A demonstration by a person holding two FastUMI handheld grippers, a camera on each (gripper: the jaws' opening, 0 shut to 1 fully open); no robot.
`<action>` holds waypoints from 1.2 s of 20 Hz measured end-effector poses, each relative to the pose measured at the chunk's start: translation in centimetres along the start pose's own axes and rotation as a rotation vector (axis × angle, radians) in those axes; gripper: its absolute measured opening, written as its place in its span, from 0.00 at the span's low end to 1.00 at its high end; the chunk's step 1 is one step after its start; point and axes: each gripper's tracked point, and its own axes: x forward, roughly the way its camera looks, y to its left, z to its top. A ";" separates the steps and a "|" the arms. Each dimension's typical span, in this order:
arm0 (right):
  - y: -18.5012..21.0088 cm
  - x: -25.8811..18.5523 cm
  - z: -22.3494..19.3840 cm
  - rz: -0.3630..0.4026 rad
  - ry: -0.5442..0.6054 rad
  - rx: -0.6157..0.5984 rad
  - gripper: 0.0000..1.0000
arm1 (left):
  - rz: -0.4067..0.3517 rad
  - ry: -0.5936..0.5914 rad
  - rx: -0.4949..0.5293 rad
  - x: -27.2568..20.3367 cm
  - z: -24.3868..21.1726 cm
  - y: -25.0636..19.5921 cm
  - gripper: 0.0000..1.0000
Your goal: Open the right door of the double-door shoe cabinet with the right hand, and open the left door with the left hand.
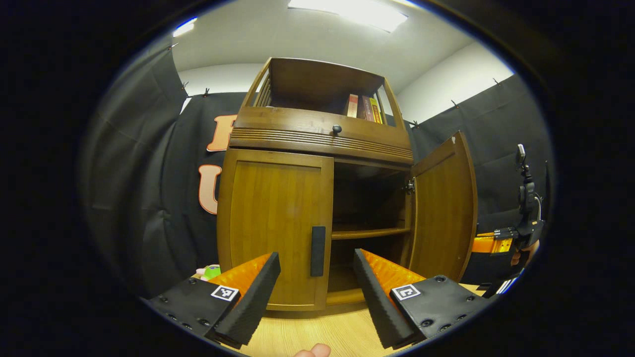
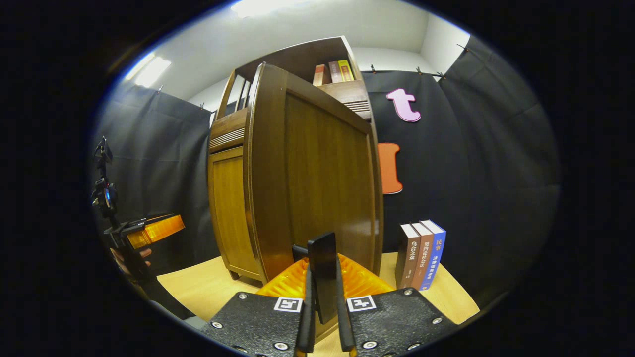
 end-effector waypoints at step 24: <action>-10.0 -1.0 0.8 0.029 -0.026 -0.013 0.05 | 0.076 0.058 -0.045 1.0 -3.0 3.0 0.95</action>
